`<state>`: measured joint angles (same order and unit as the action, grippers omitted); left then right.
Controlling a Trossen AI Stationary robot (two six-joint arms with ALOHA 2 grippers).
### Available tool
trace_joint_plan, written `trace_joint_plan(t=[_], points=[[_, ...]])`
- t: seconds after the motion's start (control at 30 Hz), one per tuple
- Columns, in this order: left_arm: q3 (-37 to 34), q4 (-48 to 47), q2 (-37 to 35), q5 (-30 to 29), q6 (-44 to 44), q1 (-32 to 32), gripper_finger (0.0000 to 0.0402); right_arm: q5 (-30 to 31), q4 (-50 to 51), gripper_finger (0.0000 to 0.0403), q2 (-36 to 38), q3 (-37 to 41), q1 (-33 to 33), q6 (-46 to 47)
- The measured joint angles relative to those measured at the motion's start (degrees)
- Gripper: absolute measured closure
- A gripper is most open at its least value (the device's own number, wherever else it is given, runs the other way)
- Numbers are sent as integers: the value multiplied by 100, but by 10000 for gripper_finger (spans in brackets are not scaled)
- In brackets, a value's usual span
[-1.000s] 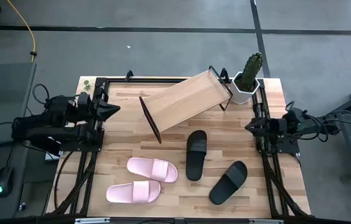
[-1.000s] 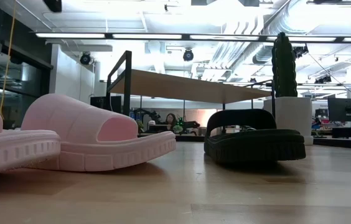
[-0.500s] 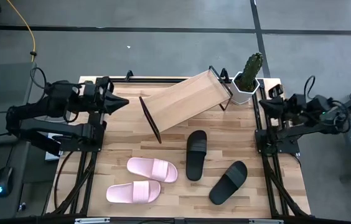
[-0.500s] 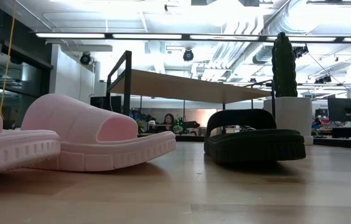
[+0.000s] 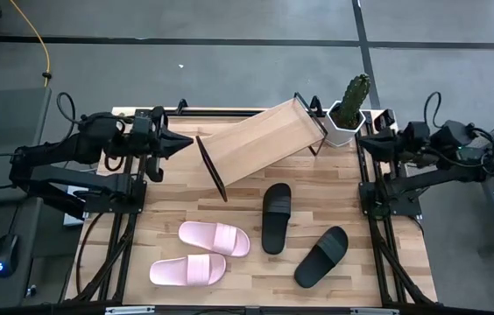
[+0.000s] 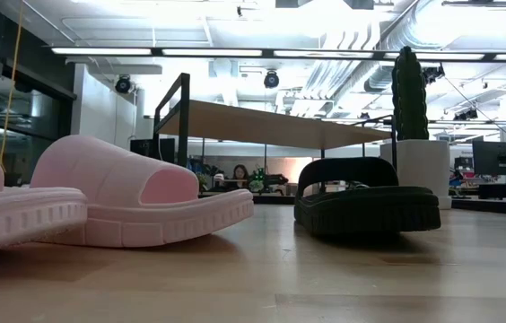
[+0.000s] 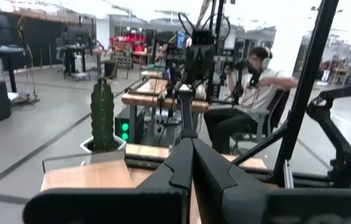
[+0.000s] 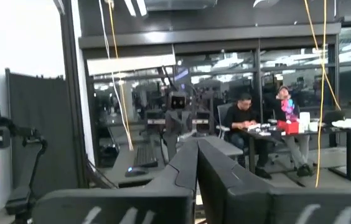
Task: Pick and place slides into the shelf
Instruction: Put the right black slide on the shelf
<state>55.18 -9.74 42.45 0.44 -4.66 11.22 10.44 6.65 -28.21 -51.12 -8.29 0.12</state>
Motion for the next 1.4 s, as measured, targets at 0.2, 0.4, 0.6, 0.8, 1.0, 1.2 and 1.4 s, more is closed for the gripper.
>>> trace_joint_plan(t=[0.2,0.4,0.6,0.8,1.0,1.2,1.4], points=[[2,6,-107,-1,-10,0,401,4,13,402,-793,-522,0,-27],[0,43,-120,-3,-223,2,401,8,613,402,-1457,-1492,0,-132],[250,63,-25,-1,-311,2,401,96,1376,402,-1947,-2508,0,-75],[1197,-193,466,206,-313,2,401,183,1440,402,-2253,-2901,2,-327],[2197,-530,1075,281,-313,2,401,182,1196,402,-2362,-2915,2,-956],[2759,-1009,1429,471,-235,2,401,184,1189,402,-2356,-2917,2,-1097],[2769,-1066,1503,388,-122,2,401,185,1193,402,-2384,-2917,2,-995]])
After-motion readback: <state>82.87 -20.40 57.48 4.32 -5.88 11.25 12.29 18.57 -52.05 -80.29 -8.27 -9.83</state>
